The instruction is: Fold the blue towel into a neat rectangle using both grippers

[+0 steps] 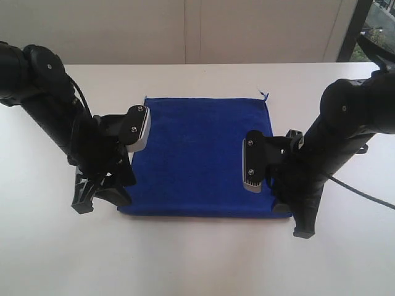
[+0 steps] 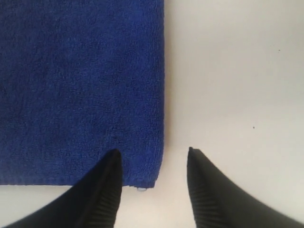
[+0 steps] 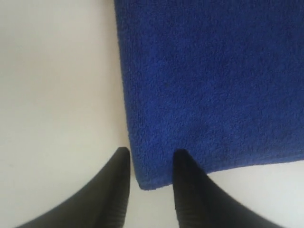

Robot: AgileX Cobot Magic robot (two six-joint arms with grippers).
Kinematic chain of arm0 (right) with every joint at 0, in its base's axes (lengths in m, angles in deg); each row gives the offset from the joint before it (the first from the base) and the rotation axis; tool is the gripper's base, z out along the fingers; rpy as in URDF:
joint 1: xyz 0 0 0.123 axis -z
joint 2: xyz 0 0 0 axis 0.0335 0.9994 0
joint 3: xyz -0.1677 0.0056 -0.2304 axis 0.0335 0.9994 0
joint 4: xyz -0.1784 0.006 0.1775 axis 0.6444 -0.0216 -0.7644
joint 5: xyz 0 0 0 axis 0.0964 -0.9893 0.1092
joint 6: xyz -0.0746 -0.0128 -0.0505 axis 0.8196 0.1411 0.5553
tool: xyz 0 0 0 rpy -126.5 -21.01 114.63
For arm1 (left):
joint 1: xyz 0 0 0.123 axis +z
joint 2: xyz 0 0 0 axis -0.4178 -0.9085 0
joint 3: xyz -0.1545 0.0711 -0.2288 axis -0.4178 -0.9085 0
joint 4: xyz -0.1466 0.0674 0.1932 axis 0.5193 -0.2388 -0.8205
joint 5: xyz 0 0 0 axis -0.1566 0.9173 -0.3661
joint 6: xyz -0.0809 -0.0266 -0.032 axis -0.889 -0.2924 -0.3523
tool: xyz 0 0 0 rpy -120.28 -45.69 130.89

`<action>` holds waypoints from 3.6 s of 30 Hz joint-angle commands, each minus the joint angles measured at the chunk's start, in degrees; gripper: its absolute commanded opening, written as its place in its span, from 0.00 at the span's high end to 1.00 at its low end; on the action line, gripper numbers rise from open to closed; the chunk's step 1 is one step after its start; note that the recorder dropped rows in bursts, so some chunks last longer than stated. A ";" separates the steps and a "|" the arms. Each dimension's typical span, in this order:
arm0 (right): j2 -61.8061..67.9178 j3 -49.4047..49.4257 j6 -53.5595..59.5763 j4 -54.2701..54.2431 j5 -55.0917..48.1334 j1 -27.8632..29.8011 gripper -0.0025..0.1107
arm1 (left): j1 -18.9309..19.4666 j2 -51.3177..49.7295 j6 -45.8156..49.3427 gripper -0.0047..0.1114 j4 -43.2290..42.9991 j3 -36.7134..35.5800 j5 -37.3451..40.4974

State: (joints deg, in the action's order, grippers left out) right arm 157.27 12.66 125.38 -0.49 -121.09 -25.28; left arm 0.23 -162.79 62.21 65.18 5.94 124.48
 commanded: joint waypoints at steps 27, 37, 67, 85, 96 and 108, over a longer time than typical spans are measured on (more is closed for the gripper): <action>1.22 6.95 3.73 1.98 11.57 0.01 0.65 | -0.18 -6.39 1.72 0.53 -0.08 0.01 -0.04; 6.26 6.95 3.73 1.98 11.07 0.01 0.87 | -0.18 -6.39 1.72 0.87 -0.31 0.01 0.23; -0.72 6.95 1.69 1.12 2.53 0.01 0.98 | -0.18 -1.80 12.37 0.77 5.32 0.01 7.04; -0.72 6.95 1.69 0.87 3.86 0.01 0.98 | -0.21 -7.44 13.44 0.62 4.01 -0.33 2.16; -0.72 6.95 1.69 0.83 4.23 0.01 0.98 | -0.21 -7.80 17.13 0.68 4.01 -3.99 -1.72; -0.72 6.95 1.69 -0.08 4.20 0.01 0.98 | -0.21 -5.57 14.14 0.96 3.77 -3.99 2.89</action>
State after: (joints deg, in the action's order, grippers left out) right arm 156.45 19.49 127.36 -0.43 -117.05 -25.28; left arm 0.14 -169.43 78.65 70.06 2.84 123.13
